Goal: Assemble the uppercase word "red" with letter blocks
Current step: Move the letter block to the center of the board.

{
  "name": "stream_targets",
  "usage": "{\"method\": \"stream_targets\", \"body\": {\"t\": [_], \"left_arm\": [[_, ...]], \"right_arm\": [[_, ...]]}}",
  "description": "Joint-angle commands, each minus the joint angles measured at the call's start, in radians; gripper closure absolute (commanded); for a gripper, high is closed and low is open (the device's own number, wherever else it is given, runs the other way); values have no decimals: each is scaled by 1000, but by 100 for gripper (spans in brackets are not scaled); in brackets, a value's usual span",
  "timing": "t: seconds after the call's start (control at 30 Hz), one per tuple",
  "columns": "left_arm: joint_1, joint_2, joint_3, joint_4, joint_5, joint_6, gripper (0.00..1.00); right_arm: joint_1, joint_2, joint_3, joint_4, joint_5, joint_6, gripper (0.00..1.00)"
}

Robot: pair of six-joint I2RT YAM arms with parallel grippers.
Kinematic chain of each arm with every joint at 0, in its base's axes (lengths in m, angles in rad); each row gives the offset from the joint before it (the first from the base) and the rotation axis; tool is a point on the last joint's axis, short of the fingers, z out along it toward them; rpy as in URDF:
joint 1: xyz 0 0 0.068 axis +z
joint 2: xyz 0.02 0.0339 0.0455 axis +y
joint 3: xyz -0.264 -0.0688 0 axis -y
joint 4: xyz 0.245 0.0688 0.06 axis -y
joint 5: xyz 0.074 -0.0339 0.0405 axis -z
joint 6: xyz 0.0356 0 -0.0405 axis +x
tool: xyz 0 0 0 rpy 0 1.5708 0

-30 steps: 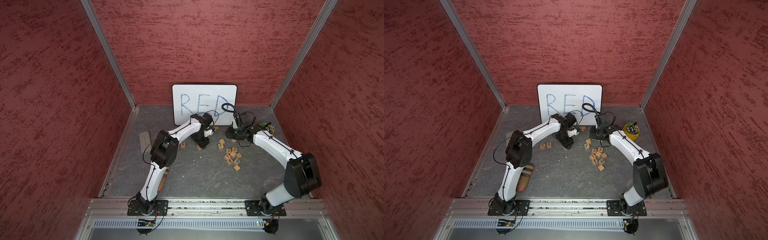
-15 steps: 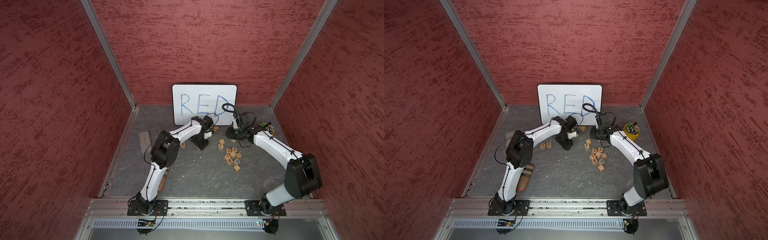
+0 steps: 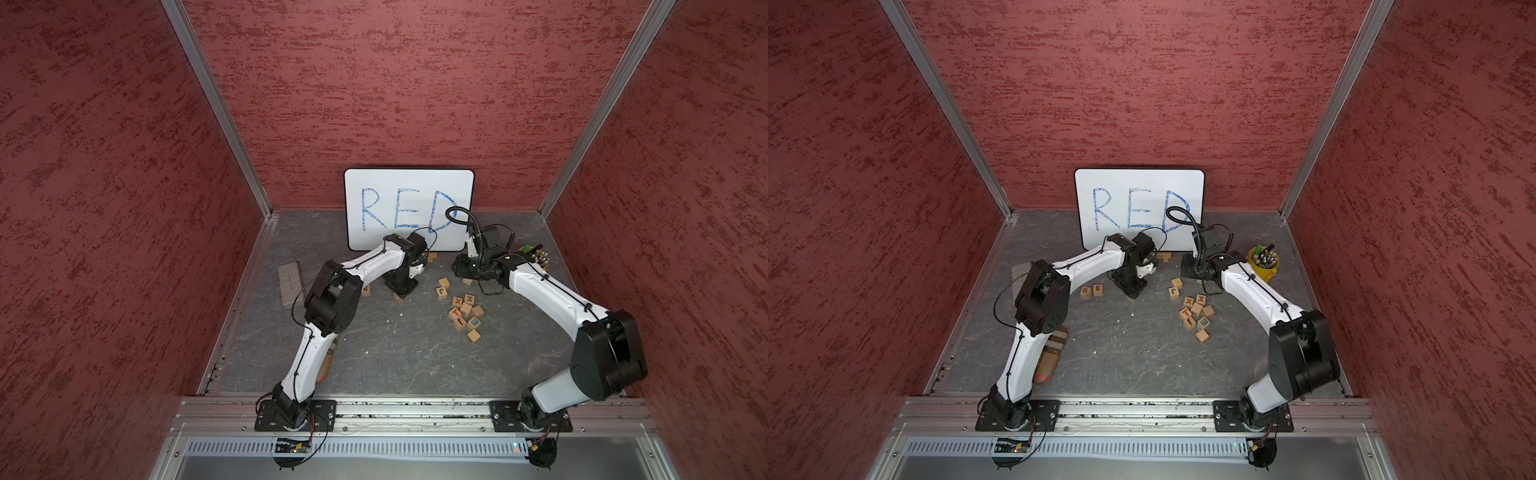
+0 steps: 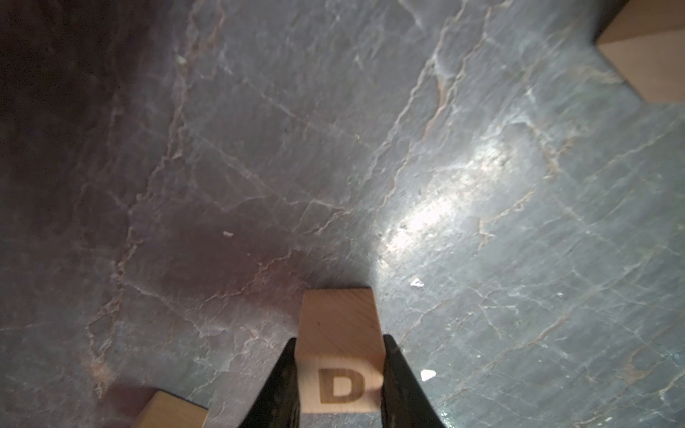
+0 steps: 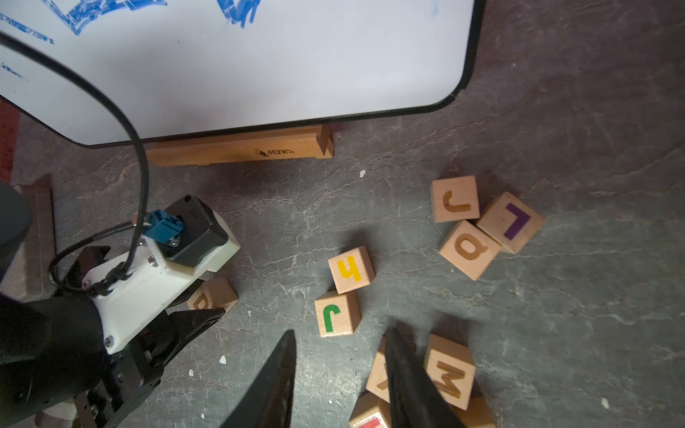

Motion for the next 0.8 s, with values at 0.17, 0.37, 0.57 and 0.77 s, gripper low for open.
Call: {"method": "stream_targets", "body": {"t": [0.17, 0.37, 0.57, 0.77], "left_arm": [[66, 46, 23, -22, 29, -133, 77], [111, 5, -7, -6, 1, -195, 78], [131, -19, -33, -10, 1, -261, 78], [137, -62, -89, -2, 12, -282, 78]], "right_arm": [[-16, -16, -9, 32, -17, -22, 58], [-22, -1, -17, 50, -33, -30, 58], [-22, 8, -19, 63, -48, -32, 58], [-25, 1, -25, 61, -54, -35, 59]]}}
